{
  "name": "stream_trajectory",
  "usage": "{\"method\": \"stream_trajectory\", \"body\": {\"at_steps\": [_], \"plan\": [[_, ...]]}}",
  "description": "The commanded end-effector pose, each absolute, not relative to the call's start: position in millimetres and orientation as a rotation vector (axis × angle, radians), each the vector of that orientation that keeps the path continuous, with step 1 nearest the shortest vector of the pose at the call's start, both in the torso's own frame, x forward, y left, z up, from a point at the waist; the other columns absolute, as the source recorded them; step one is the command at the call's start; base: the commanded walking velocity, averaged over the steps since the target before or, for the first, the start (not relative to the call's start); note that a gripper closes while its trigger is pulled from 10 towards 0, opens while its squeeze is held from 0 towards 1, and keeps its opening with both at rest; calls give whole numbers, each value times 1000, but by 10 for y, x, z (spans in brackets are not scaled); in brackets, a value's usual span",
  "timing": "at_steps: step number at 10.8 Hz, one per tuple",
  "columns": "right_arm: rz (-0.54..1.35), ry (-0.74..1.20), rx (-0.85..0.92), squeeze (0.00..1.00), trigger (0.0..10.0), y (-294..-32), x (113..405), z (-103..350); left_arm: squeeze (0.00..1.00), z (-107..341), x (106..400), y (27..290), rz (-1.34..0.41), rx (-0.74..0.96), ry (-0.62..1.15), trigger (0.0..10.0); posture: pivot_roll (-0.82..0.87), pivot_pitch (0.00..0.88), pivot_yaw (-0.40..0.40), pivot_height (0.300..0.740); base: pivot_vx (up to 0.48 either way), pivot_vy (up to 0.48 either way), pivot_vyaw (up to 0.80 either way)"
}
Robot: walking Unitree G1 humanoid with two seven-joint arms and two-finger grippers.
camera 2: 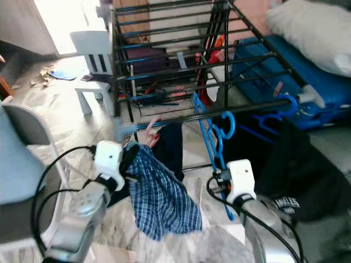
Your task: Hang hanger
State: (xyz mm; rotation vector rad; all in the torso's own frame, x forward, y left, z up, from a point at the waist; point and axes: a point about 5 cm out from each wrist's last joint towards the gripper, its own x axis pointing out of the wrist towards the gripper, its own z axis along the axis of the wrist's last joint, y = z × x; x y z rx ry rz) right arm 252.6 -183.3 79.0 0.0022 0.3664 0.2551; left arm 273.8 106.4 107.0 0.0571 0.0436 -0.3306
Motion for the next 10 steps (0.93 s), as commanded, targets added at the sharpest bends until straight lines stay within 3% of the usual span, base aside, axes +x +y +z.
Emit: {"method": "stream_trajectory", "body": {"at_steps": [1,10], "plan": [[252,372,23,0,10000,-1822,2537,799,0,1129,2720,1085,-323,69,27,10000,-128,0,47,740,-274,0,0],[147,446,39,0,10000,-1831,2581,863,0,1191,2656,1105,-332,89,42,10000,-139,37,29,740,-273,0,0]]}}
